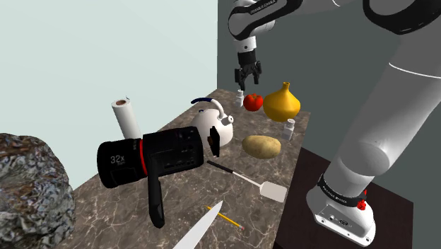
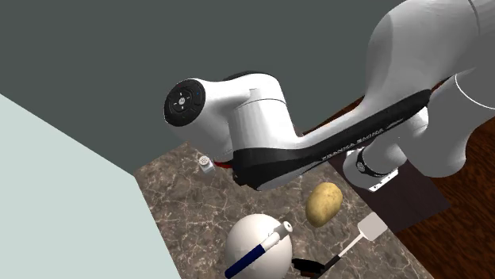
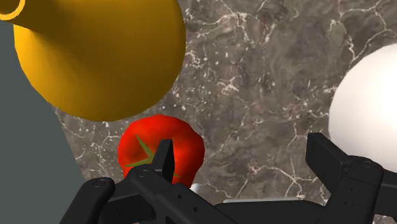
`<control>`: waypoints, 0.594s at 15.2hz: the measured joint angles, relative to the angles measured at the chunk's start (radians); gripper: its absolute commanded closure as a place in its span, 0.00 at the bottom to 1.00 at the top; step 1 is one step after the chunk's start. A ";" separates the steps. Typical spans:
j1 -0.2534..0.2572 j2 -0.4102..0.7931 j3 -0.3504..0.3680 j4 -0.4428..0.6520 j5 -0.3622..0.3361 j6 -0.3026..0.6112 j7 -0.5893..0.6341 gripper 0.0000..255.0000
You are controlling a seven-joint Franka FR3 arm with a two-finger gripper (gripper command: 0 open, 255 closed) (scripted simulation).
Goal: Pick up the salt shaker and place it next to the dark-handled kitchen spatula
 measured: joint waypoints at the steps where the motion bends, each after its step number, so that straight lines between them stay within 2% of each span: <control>1: -0.004 0.044 -0.004 0.041 0.005 0.000 -0.003 0.00; 9: -0.046 0.371 -0.025 0.355 0.049 -0.010 -0.020 0.00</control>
